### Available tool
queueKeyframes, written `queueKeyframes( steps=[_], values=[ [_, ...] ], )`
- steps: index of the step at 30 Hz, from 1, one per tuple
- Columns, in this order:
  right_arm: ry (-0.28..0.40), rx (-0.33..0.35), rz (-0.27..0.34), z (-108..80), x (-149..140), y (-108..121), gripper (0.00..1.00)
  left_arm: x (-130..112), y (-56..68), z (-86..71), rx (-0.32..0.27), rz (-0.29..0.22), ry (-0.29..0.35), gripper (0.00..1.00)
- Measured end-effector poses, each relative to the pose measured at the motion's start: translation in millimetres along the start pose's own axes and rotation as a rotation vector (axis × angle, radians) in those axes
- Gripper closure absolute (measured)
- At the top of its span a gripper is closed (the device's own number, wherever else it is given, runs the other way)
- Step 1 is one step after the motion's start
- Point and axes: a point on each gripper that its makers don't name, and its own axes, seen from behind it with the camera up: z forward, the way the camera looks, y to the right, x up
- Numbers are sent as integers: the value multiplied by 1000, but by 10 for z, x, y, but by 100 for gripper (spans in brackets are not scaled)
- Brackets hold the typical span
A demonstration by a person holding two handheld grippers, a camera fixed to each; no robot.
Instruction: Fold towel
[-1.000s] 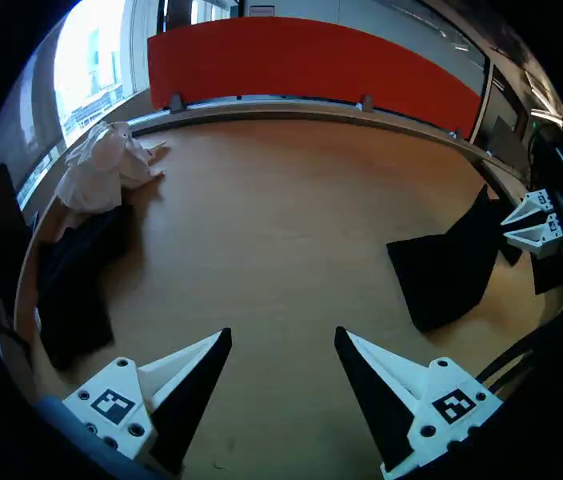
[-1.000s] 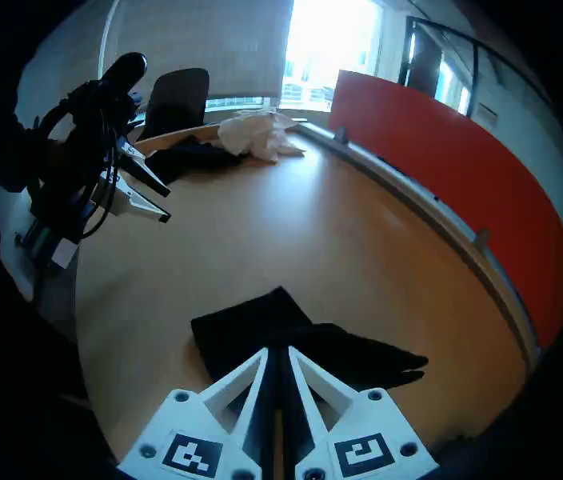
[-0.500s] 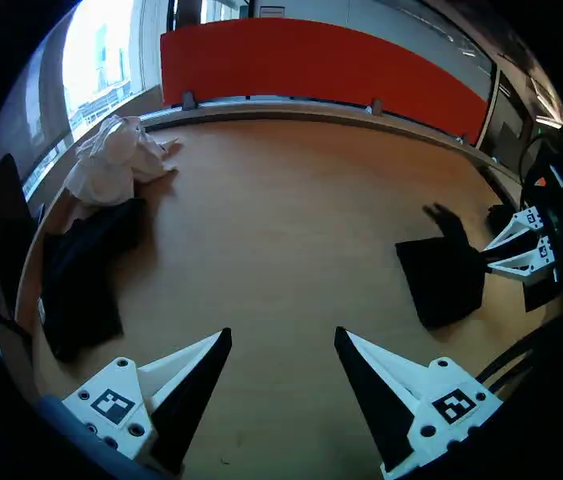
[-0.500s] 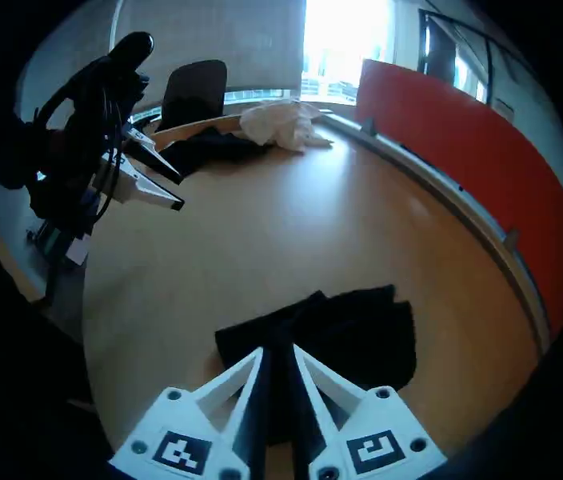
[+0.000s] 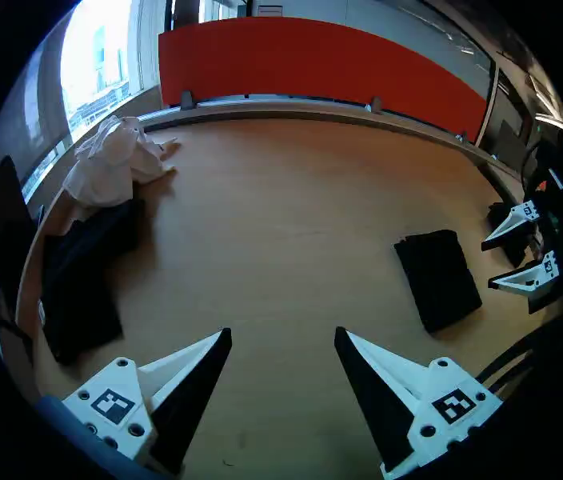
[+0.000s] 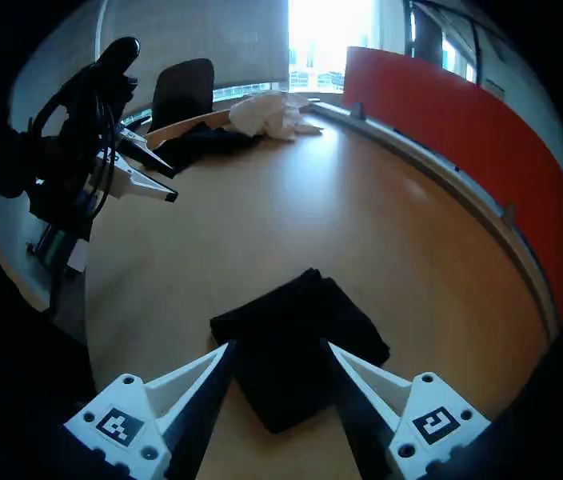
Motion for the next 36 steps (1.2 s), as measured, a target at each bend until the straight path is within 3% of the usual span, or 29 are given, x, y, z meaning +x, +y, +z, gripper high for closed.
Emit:
queueKeyframes(
  steps=[31, 36],
  values=[
    [-136, -44, 65, 40, -896, 11, 23, 2, 32, -5, -4, 8, 2, 4],
    [-160, -50, 76, 43, -1039, 10, 28, 5, 32, -6, -4, 9, 2, 5]
  ],
)
